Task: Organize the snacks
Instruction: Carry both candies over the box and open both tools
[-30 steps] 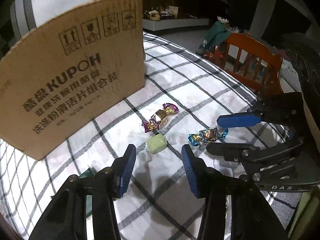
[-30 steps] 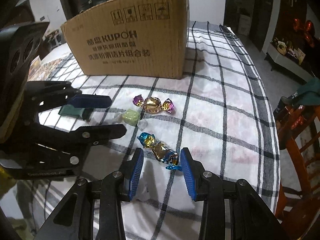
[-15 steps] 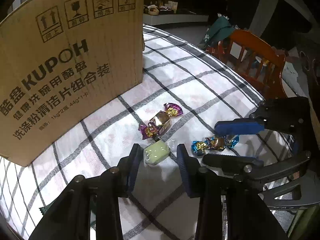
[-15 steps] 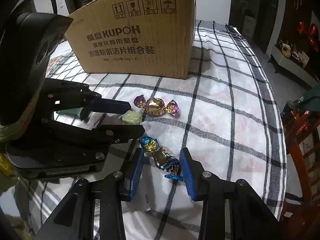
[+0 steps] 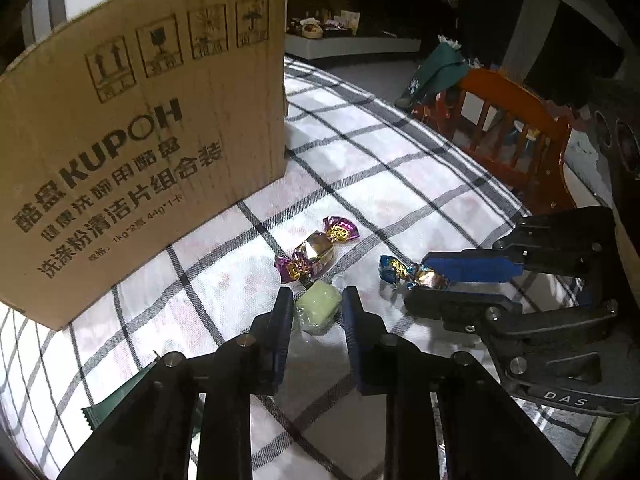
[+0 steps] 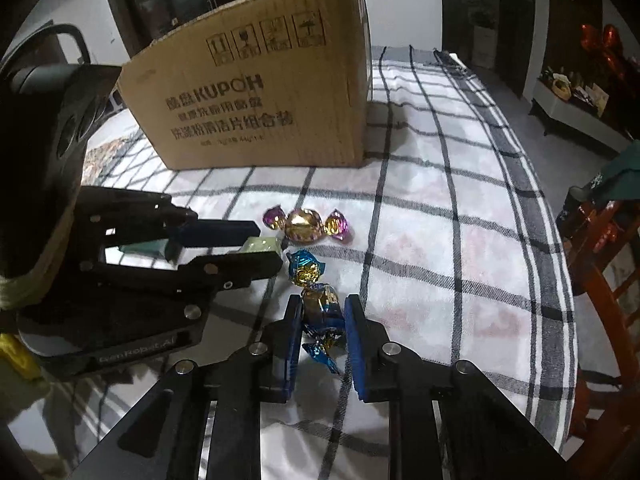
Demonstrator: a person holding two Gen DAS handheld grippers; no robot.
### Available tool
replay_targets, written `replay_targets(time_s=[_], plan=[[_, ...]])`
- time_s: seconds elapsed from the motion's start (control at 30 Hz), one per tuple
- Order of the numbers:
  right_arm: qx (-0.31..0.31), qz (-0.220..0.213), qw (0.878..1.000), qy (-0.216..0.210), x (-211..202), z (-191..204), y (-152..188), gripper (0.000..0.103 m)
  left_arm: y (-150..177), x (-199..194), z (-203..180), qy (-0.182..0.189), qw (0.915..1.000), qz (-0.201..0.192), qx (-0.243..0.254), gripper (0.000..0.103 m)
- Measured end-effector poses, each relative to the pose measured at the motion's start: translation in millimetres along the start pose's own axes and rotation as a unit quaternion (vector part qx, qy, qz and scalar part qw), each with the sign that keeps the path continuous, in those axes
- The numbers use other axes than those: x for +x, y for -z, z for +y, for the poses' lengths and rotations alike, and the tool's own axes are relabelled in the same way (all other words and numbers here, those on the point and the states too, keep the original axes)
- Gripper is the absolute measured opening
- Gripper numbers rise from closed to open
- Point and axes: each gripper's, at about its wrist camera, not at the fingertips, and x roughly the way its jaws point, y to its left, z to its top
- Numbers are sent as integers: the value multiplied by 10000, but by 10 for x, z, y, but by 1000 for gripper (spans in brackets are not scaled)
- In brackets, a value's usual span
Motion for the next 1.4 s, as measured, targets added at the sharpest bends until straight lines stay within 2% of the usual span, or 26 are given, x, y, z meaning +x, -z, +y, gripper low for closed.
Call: replay_targets(time_s=[0.6, 0.9, 1.4], plan=[[124, -512, 9986, -85, -346, 152, -142, 22, 62, -585, 10, -392, 9970, -537, -383, 25], [208, -962, 9950, -162, -611, 276, -283, 22, 28, -1091, 88, -882, 9883, -1090, -596, 25], [-3, -1690, 9848, -397, -1048, 519, -827, 22, -193, -1745, 291, -1253, 9725, -1806, -774, 25]])
